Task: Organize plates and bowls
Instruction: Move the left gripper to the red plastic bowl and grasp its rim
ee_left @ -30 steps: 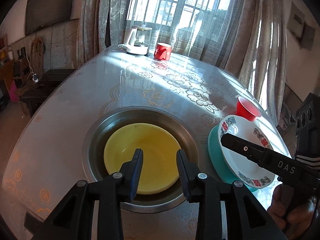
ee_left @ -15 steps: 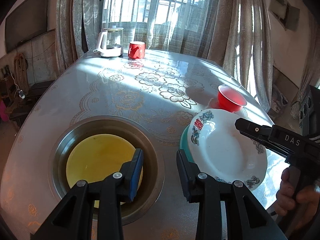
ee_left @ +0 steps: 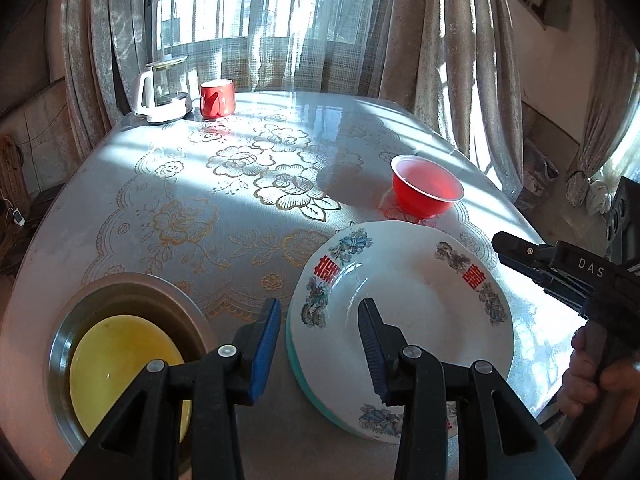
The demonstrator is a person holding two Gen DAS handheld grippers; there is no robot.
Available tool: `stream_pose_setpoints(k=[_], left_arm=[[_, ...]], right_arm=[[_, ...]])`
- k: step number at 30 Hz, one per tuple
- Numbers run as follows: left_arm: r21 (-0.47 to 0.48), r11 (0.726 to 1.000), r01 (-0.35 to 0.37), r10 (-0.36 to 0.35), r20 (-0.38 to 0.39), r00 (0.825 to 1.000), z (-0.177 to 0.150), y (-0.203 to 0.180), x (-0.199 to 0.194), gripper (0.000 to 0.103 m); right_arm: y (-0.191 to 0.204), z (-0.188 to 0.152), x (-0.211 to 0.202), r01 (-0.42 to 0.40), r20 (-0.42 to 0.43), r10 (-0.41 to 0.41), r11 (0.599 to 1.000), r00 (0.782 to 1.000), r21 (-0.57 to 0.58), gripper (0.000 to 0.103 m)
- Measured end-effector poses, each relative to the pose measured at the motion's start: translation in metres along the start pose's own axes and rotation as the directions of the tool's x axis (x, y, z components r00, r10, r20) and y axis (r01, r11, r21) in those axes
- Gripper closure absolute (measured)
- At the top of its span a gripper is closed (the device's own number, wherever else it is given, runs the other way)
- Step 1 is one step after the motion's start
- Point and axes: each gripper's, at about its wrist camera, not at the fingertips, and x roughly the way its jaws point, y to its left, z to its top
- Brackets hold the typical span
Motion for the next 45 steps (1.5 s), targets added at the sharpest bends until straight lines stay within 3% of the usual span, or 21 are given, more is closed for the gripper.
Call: stream_pose_setpoints(k=[6,11,16,24,29,33,35,37,40,45], left_arm=[[0.003,0.999,0.038,-0.038,-0.045,0.998,0.025,-0.021,0.025,0.061],[-0.031,0.999,0.027,-0.029,-0.070,0.997,0.048,-0.033,0.048,0.061],[-0.094,0.989,0.118,-0.129,-0.118,0.985,0.067,-0.040,0.079,0.061],[-0.176,0.964,0.198,-0.223,-0.138,0.965,0.099,-0.054,0.125,0.062],[-0.173,0.963,0.206,-0.229,-0.126,0.965,0.115,-0.066,0.145,0.063],[-0.202,0.963,0.180,-0.214,-0.161,0.963,0.123,-0.068,0.169,0.064],[-0.211,0.957,0.201,-0.241,-0.185,0.953,0.124,-0.071,0.182,0.069],[-0.223,0.947,0.231,-0.276,-0.202,0.940,0.121,-0.076,0.190,0.085],[-0.204,0.948,0.246,-0.283,-0.180,0.942,0.118,-0.080,0.186,0.087],[-0.186,0.949,0.253,-0.283,-0.158,0.946,0.112,-0.074,0.168,0.087]], right_arm=[[-0.026,0.022,0.000,0.037,0.032,-0.039,0.998,0.999,0.051,0.073],[-0.039,0.042,0.010,0.064,0.037,-0.066,0.996,0.997,0.055,0.073],[-0.046,0.064,0.022,0.080,0.043,-0.082,0.995,0.996,0.057,0.073],[-0.061,0.095,0.051,0.112,0.038,-0.115,0.991,0.993,0.072,0.073],[-0.069,0.105,0.069,0.121,0.023,-0.124,0.989,0.992,0.087,0.073],[-0.073,0.106,0.081,0.131,0.000,-0.132,0.988,0.991,0.080,0.078],[-0.072,0.104,0.086,0.129,-0.015,-0.128,0.989,0.992,0.069,0.083],[-0.071,0.102,0.090,0.126,-0.027,-0.124,0.990,0.992,0.061,0.085],[-0.067,0.100,0.090,0.128,-0.027,-0.127,0.991,0.992,0.044,0.090],[-0.062,0.095,0.083,0.103,-0.026,-0.102,0.994,0.994,0.042,0.090]])
